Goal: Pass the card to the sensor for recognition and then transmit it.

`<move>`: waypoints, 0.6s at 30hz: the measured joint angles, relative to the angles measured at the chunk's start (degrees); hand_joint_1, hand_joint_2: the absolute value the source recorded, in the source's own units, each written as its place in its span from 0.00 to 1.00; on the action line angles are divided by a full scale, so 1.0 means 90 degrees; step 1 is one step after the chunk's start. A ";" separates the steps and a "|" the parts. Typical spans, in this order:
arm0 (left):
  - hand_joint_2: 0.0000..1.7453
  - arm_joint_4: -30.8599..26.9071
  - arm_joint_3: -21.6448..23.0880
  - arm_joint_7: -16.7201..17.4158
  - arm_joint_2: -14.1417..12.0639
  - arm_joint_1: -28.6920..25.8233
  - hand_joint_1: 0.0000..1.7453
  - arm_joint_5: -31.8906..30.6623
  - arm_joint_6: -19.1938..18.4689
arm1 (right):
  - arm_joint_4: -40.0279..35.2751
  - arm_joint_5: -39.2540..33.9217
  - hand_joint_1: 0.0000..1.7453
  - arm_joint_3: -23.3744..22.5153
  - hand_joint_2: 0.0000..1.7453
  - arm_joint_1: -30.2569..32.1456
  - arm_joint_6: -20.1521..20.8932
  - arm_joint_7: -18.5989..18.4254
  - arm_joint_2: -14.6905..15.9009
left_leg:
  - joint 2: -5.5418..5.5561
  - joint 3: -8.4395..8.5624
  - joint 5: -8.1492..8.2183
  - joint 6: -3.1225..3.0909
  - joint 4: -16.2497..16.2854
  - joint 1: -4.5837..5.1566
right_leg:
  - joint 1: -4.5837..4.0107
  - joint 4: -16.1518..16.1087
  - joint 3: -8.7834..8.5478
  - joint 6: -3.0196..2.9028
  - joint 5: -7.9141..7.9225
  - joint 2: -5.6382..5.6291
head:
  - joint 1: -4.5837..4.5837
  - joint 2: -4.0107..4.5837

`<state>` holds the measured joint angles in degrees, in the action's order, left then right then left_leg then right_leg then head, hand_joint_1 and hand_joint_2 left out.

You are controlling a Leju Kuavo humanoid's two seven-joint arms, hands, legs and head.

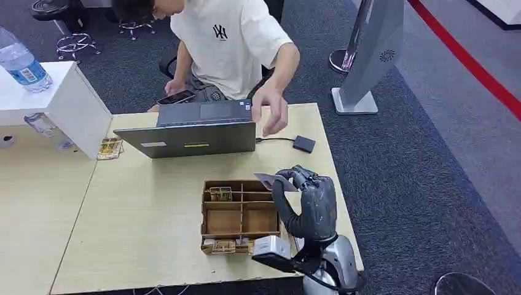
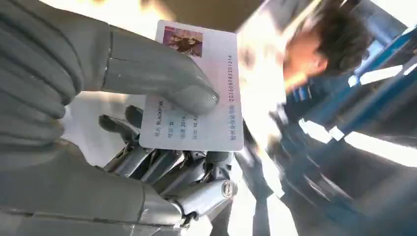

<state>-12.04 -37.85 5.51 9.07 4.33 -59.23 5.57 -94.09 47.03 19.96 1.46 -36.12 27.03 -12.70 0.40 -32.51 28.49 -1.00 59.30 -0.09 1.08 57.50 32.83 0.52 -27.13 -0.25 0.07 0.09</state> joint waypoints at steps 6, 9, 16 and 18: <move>0.00 0.0000 -0.0163 -0.0080 -0.0002 -0.0022 0.00 0.0068 0.0046 | -0.0002 -0.2671 1.00 0.0383 1.00 0.0010 0.1455 -0.0123 0.0308 | 0.0002 0.0001 0.0000 0.0000 0.0000 0.0000 | -0.0001 0.0000 0.0001 0.0000 0.0000 0.0002 | 0.0000 0.0000; 0.00 0.0000 -0.0262 -0.0090 -0.0002 -0.0024 0.00 0.0124 0.0063 | -0.0017 -0.3216 1.00 0.0364 1.00 0.0073 0.1866 -0.0119 0.0410 | 0.0001 0.0001 0.0000 0.0000 0.0000 0.0000 | 0.0000 0.0000 0.0001 0.0000 0.0000 0.0001 | 0.0000 0.0000; 0.00 0.0000 -0.0449 -0.0141 0.0000 -0.0028 0.00 0.0192 0.0070 | -0.0019 -0.3618 1.00 0.0002 1.00 0.0336 0.2214 -0.0135 0.0636 | 0.0001 0.0000 0.0001 0.0000 0.0001 0.0001 | 0.0000 -0.0001 0.0001 0.0000 0.0000 0.0001 | 0.0002 0.0000; 0.00 0.0000 -0.0498 -0.0158 0.0000 -0.0029 0.00 0.0246 0.0083 | -0.0024 -0.3705 1.00 -0.0139 1.00 0.0426 0.2306 -0.0174 0.0699 | 0.0001 0.0001 0.0001 0.0000 0.0001 0.0001 | 0.0001 -0.0002 0.0001 0.0000 0.0000 0.0001 | 0.0000 0.0000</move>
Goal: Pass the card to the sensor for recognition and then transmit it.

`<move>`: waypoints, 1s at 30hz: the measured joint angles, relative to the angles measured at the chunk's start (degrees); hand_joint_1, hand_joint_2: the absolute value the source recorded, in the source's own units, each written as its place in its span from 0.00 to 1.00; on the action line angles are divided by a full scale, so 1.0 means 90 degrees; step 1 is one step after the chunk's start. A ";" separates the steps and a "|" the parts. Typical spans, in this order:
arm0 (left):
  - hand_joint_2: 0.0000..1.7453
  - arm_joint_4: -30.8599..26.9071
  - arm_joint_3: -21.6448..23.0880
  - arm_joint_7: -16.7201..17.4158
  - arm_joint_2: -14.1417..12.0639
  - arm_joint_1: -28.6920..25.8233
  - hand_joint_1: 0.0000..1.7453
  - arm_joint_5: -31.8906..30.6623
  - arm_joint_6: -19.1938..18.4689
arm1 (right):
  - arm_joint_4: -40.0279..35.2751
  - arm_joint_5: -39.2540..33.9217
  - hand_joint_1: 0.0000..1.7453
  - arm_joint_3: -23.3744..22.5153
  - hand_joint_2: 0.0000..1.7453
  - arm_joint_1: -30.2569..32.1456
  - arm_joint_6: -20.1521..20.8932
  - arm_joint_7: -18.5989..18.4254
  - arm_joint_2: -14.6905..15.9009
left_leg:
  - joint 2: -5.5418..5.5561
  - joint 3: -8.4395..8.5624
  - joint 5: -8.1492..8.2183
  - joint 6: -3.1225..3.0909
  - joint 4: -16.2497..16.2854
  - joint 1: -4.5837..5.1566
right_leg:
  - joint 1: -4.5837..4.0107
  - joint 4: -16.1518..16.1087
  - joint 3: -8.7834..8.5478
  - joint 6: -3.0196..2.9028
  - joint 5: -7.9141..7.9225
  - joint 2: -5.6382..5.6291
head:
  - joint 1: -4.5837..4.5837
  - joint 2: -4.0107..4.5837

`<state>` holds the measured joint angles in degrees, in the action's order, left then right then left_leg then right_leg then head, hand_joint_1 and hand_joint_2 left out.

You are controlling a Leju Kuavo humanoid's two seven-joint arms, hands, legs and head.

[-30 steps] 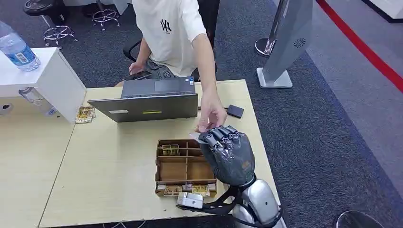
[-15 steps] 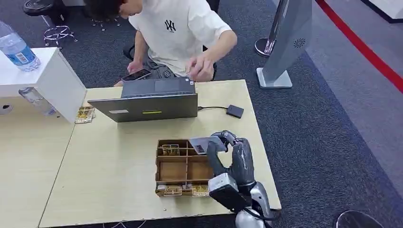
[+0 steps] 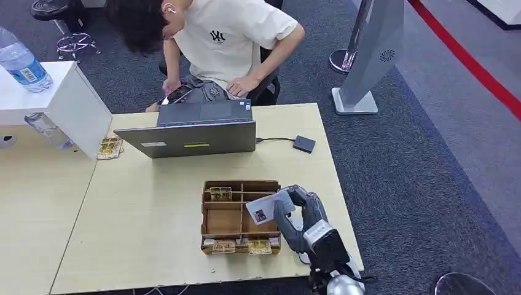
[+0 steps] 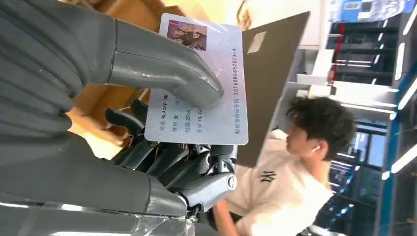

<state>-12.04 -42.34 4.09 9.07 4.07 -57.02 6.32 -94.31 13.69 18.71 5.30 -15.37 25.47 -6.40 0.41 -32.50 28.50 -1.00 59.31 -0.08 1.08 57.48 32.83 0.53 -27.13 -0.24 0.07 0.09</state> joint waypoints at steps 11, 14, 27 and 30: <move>0.00 0.0000 -0.0274 -0.0046 0.0005 -0.0006 0.00 0.0133 0.0034 | -0.0306 -0.0309 1.00 -0.0811 1.00 0.0473 0.0311 -0.0090 0.0340 | 0.0000 0.0000 0.0000 0.0000 0.0000 0.0000 | 0.0000 0.0000 0.0001 0.0000 0.0000 -0.0001 | 0.0002 0.0000; 0.00 0.0000 -0.0316 -0.0046 0.0005 -0.0008 0.00 0.0148 0.0034 | -0.0323 -0.0229 1.00 -0.1058 1.00 0.0514 0.0306 -0.0187 0.0425 | -0.0001 0.0000 0.0000 0.0000 0.0000 0.0000 | 0.0000 0.0000 0.0000 0.0000 0.0000 -0.0001 | 0.0000 0.0000; 0.00 0.0000 -0.0427 -0.0095 0.0007 -0.0002 0.00 0.0109 0.0032 | 0.0764 0.0766 1.00 -0.1651 1.00 0.0234 0.0359 -0.0522 0.0490 | -0.0001 0.0001 0.0000 0.0000 0.0000 0.0000 | -0.0001 0.0000 -0.0001 0.0000 0.0001 -0.0001 | 0.0000 0.0000; 0.00 0.0000 -0.0439 -0.0100 0.0005 -0.0003 0.00 0.0109 0.0032 | 0.1114 0.0818 1.00 -0.1724 1.00 0.0135 0.0425 -0.0535 0.0505 | -0.0001 0.0001 0.0000 0.0000 0.0000 0.0000 | 0.0000 0.0000 -0.0001 0.0000 0.0001 -0.0001 | 0.0002 0.0000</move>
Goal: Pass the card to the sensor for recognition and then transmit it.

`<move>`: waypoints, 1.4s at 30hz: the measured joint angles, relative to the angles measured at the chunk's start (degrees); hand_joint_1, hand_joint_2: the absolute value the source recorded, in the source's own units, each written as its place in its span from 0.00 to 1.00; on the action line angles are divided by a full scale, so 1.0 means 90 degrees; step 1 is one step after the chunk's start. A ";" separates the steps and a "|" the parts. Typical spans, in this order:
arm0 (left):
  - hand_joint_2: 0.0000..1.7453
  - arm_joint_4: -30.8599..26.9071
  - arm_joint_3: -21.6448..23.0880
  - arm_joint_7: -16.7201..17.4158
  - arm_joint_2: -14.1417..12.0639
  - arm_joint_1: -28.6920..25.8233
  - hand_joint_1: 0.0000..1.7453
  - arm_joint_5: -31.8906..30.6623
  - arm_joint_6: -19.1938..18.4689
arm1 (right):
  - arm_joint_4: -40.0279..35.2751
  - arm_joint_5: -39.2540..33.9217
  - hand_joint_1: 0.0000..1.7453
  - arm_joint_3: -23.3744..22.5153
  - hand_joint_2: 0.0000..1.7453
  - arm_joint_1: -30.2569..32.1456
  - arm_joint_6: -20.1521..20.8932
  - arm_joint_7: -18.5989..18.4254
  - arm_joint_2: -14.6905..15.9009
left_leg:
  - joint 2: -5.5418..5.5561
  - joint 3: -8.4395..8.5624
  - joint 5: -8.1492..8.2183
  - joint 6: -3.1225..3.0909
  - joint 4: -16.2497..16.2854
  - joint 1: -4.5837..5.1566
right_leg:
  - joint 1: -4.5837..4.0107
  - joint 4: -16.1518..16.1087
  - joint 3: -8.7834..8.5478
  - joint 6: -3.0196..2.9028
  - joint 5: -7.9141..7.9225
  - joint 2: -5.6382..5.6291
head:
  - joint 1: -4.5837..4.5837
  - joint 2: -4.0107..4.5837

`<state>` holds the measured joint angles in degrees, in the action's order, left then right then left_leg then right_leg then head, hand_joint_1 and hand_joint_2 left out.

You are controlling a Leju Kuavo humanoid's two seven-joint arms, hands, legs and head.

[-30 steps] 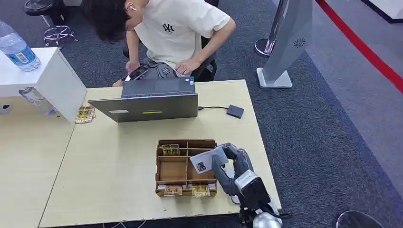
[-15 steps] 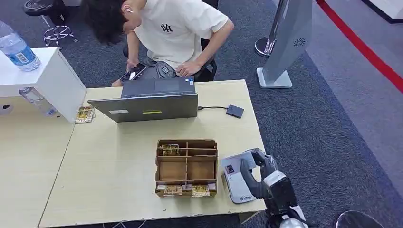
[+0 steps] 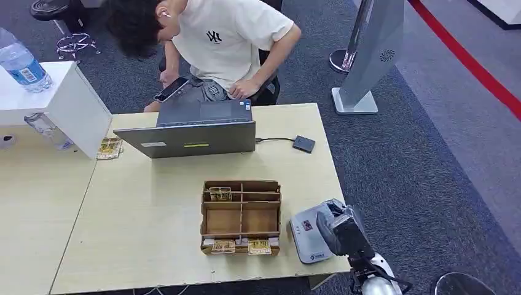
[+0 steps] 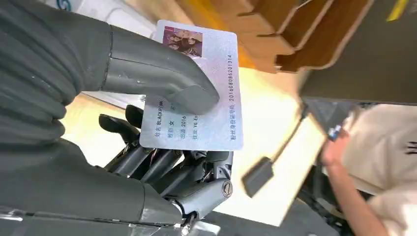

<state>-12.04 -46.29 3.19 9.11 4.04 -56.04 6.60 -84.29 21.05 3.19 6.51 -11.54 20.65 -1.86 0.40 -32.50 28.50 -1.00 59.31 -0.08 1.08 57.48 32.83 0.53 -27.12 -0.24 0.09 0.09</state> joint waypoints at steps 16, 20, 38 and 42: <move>0.00 0.0000 -0.0117 -0.0027 0.0002 -0.0001 0.00 -0.0022 0.0000 | 0.0496 0.0583 1.00 -0.0416 1.00 -0.0122 -0.0233 -0.0078 0.0073 | 0.0000 0.0001 0.0000 0.0000 0.0000 0.0000 | 0.0000 0.0000 0.0000 0.0000 0.0000 0.0000 | 0.0000 0.0000; 0.00 0.0000 -0.0143 -0.0027 0.0005 -0.0001 0.00 -0.0058 0.0000 | 0.0511 0.0843 1.00 -0.0462 1.00 -0.0123 -0.0202 -0.0124 0.0085 | 0.0000 0.0001 0.0000 0.0000 0.0000 0.0000 | 0.0000 0.0000 0.0000 0.0000 0.0000 0.0000 | 0.0000 0.0000; 0.00 0.0000 -0.0267 -0.0080 0.0036 -0.0001 0.00 -0.0078 0.0005 | 0.0588 0.1319 1.00 -0.0146 1.00 -0.0094 0.0160 -0.0330 0.0151 | 0.0000 0.0001 0.0000 0.0000 0.0000 0.0000 | 0.0000 0.0000 0.0000 0.0000 0.0000 0.0000 | -0.0002 0.0000; 0.00 0.0000 -0.0294 -0.0083 0.0036 -0.0001 0.00 -0.0090 0.0005 | 0.0615 0.1895 1.00 -0.0075 1.00 -0.0093 -0.0263 -0.0558 0.0199 | 0.0000 0.0001 0.0000 0.0000 0.0000 0.0000 | 0.0000 0.0000 0.0000 0.0000 0.0000 0.0000 | 0.0000 0.0000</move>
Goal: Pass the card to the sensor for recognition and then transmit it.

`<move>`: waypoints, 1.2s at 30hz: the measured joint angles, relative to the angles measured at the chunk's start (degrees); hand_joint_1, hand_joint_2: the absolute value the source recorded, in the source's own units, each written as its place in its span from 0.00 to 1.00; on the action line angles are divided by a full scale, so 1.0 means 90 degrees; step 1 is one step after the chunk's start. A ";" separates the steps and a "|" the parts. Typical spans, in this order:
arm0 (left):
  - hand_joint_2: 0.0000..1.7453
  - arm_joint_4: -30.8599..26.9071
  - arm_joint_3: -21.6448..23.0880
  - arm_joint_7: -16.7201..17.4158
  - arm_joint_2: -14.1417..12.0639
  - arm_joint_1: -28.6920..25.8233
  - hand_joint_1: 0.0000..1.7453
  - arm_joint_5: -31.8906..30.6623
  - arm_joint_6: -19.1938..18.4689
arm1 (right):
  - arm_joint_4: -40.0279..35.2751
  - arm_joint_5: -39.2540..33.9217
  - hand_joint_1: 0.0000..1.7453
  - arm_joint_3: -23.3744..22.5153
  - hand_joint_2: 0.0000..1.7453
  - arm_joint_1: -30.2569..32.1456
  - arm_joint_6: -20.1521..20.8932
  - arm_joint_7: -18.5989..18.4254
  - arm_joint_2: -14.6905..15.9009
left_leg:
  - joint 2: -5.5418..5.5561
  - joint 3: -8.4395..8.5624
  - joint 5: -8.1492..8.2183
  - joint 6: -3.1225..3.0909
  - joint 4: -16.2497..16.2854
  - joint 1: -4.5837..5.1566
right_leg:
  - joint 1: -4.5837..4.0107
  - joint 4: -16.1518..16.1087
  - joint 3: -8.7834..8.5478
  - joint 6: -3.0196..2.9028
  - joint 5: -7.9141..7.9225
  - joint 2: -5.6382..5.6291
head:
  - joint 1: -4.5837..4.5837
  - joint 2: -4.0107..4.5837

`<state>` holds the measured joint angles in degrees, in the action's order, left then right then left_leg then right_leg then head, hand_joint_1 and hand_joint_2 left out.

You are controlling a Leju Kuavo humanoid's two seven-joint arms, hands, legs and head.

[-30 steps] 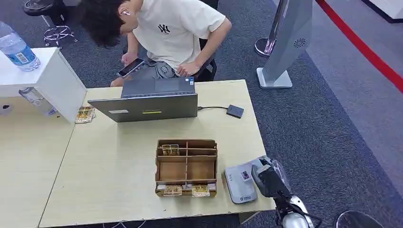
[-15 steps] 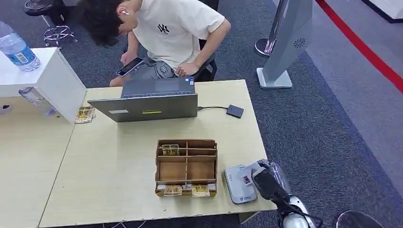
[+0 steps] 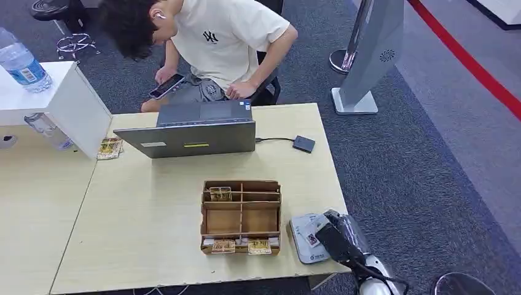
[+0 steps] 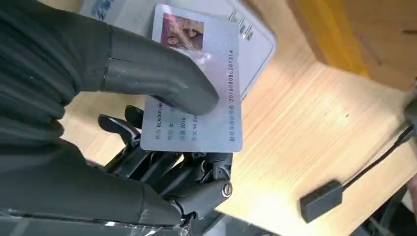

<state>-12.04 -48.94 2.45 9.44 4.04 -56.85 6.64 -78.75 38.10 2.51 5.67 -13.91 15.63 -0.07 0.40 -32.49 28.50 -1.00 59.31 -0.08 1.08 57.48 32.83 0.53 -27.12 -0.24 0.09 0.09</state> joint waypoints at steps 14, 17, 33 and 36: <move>0.00 0.0000 -0.0019 0.0010 0.0032 -0.0001 0.00 -0.0085 0.0000 | 0.0277 0.1126 1.00 0.0119 1.00 -0.0044 -0.0723 -0.0404 0.0075 | 0.0000 0.0002 0.0000 0.0000 0.0000 0.0000 | 0.0000 0.0000 -0.0002 0.0000 0.0000 0.0000 | 0.0000 0.0000; 0.00 0.0000 -0.0024 0.0010 0.0032 -0.0002 0.00 -0.0100 0.0005 | 0.0308 0.1155 1.00 0.0119 1.00 -0.0052 -0.0740 -0.0423 0.0075 | 0.0000 0.0002 0.0000 0.0000 0.0000 0.0000 | 0.0000 0.0000 -0.0003 0.0000 0.0000 0.0000 | 0.0000 0.0000; 0.00 0.0000 -0.0112 0.0012 0.0046 -0.0001 0.00 -0.0104 0.0007 | 0.0406 0.1194 1.00 0.0124 1.00 -0.0081 -0.0732 -0.0423 0.0075 | 0.0000 0.0005 0.0000 0.0000 0.0000 0.0000 | 0.0000 0.0000 -0.0005 0.0000 0.0000 0.0000 | 0.0000 0.0000; 0.00 0.0000 -0.0114 0.0010 0.0056 -0.0001 0.00 -0.0121 0.0010 | 0.0410 0.1138 1.00 0.0124 1.00 -0.0083 -0.0679 -0.0416 0.0075 | 0.0000 0.0005 0.0000 0.0000 0.0000 0.0000 | 0.0000 0.0000 -0.0006 0.0000 0.0000 0.0000 | -0.0002 0.0000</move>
<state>-12.04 -49.97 2.54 9.94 4.03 -57.94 6.73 -75.06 48.35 3.63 4.92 -20.02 11.89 0.61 0.40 -32.44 28.50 -1.00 59.31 -0.08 1.08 57.48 32.78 0.53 -27.12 -0.24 0.07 0.09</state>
